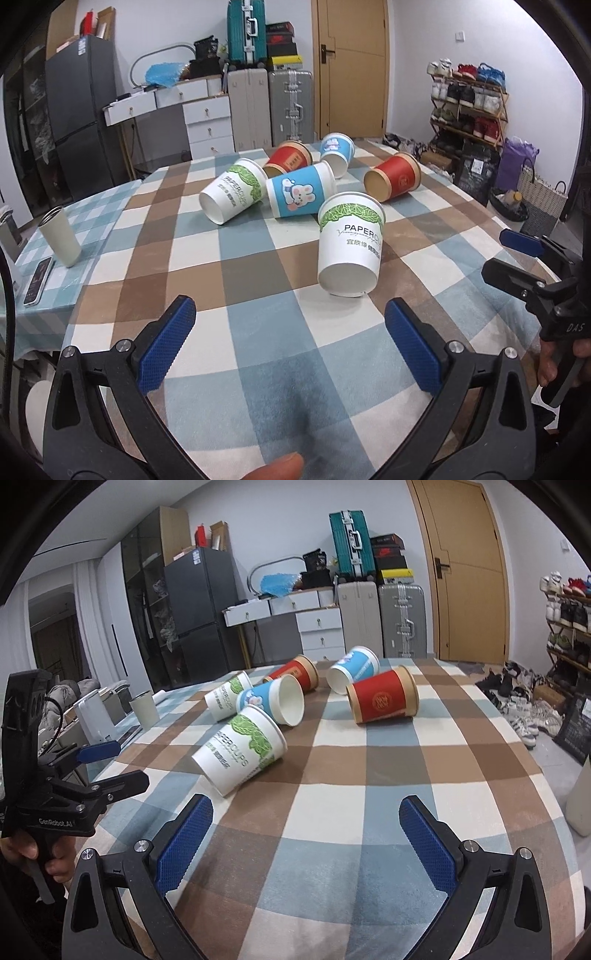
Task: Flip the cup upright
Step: 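Move the left gripper to the white leaf-band cup and close around it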
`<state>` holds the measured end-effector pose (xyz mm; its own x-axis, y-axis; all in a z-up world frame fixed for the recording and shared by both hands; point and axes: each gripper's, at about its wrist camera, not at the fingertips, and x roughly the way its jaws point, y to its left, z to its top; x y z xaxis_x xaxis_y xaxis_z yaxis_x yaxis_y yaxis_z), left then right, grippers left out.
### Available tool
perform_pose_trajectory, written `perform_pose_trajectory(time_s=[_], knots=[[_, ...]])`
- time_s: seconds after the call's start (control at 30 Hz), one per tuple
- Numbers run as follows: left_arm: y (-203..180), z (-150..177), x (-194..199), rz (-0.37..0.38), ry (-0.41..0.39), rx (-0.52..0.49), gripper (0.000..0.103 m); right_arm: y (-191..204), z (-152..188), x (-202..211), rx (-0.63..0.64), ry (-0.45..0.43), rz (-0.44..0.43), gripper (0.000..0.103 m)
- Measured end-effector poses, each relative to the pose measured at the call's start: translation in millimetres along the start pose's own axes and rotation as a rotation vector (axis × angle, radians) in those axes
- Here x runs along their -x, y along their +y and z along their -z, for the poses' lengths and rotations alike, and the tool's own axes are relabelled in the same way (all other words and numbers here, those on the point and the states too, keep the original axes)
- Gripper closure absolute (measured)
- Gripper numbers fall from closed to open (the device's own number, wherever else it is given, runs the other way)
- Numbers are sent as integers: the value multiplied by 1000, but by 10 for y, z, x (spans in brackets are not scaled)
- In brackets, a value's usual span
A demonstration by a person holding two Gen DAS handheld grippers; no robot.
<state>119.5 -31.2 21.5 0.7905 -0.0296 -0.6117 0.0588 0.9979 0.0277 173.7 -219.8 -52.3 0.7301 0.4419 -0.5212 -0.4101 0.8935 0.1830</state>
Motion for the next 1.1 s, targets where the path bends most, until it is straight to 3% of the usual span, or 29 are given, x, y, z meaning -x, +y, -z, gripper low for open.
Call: perform_pose_trajectory(time_s=[0.37, 0.87, 1.1], knots=[[-197, -375, -493, 50, 101, -45, 1, -107, -20, -165, -24, 79, 21, 0], [-247, -545, -917, 87, 209, -29, 1, -231, -63, -281, -7, 150, 25, 0], [-256, -609, -1051, 102, 234, -33, 1, -188, -51, -263, 16, 136, 46, 0]])
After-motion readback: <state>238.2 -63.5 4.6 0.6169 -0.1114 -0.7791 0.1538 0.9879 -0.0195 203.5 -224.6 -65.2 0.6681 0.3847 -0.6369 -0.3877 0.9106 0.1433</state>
